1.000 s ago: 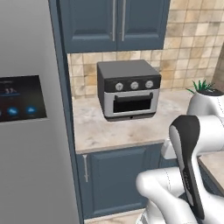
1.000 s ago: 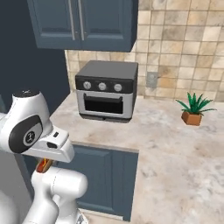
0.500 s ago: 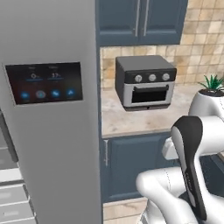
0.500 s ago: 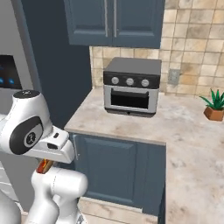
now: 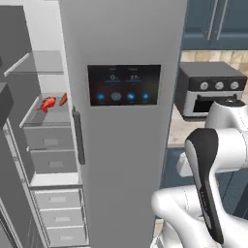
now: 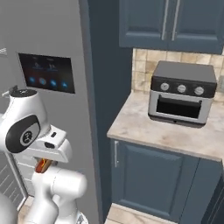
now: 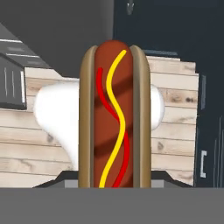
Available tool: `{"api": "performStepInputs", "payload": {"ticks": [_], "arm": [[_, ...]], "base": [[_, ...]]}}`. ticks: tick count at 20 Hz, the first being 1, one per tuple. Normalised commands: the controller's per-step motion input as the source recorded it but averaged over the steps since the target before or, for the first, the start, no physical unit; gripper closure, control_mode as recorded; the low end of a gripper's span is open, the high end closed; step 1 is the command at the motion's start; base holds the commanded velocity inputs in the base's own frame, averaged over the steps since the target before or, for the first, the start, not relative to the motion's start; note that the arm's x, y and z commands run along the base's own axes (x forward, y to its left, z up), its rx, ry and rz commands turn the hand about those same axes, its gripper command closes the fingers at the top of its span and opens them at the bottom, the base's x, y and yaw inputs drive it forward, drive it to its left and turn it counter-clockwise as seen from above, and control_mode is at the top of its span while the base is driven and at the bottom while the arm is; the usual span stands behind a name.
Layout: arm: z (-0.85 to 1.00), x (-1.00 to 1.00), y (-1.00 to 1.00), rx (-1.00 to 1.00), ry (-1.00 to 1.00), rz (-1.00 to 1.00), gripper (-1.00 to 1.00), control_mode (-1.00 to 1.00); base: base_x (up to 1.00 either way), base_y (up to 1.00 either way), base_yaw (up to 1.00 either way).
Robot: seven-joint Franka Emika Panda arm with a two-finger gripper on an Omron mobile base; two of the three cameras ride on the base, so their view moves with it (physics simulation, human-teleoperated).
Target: Store the hot dog in the freezer for long-term storage. Close the freezer door after placing the cooked food.
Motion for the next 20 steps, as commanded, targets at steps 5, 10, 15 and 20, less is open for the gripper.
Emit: {"api": "performStepInputs", "payload": {"ticks": [5, 10, 15, 20], "arm": [[0.0, 0.0, 0.0, 0.0, 0.0, 0.0, 1.0, 1.0], [0.0, 0.0, 0.0, 0.0, 0.0, 0.0, 1.0, 1.0], [0.0, 0.0, 0.0, 0.0, 0.0, 0.0, 1.0, 1.0], [0.0, 0.0, 0.0, 0.0, 0.0, 0.0, 1.0, 1.0]], "base": [[-0.21, 0.22, 0.36], [0.0, 0.44, 0.39], [-0.02, 0.52, 0.3], [0.0, 0.74, 0.17]]}}
